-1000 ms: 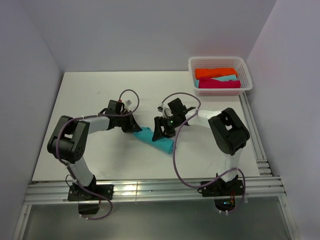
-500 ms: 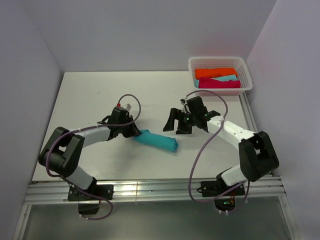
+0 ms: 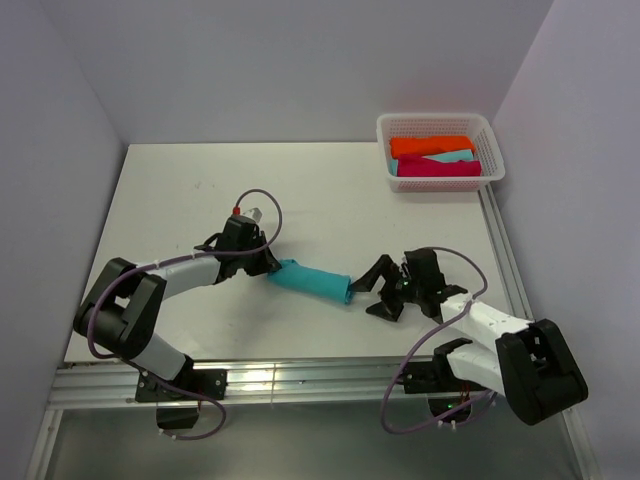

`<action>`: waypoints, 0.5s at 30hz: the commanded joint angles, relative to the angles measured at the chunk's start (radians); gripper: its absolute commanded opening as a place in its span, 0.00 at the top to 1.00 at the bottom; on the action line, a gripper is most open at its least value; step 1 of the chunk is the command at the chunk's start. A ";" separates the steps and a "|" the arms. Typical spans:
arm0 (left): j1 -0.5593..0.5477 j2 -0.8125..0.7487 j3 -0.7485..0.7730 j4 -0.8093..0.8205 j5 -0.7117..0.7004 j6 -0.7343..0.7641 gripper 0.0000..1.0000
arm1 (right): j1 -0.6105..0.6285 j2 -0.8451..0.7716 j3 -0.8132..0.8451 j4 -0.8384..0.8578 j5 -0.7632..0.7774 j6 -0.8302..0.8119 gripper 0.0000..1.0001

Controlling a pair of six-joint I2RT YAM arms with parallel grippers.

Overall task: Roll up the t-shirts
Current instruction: Place the rolled tshirt into the container

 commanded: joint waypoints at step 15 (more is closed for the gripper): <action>-0.012 -0.016 0.005 -0.037 -0.054 0.033 1.00 | -0.008 0.024 -0.133 0.484 0.004 0.268 0.00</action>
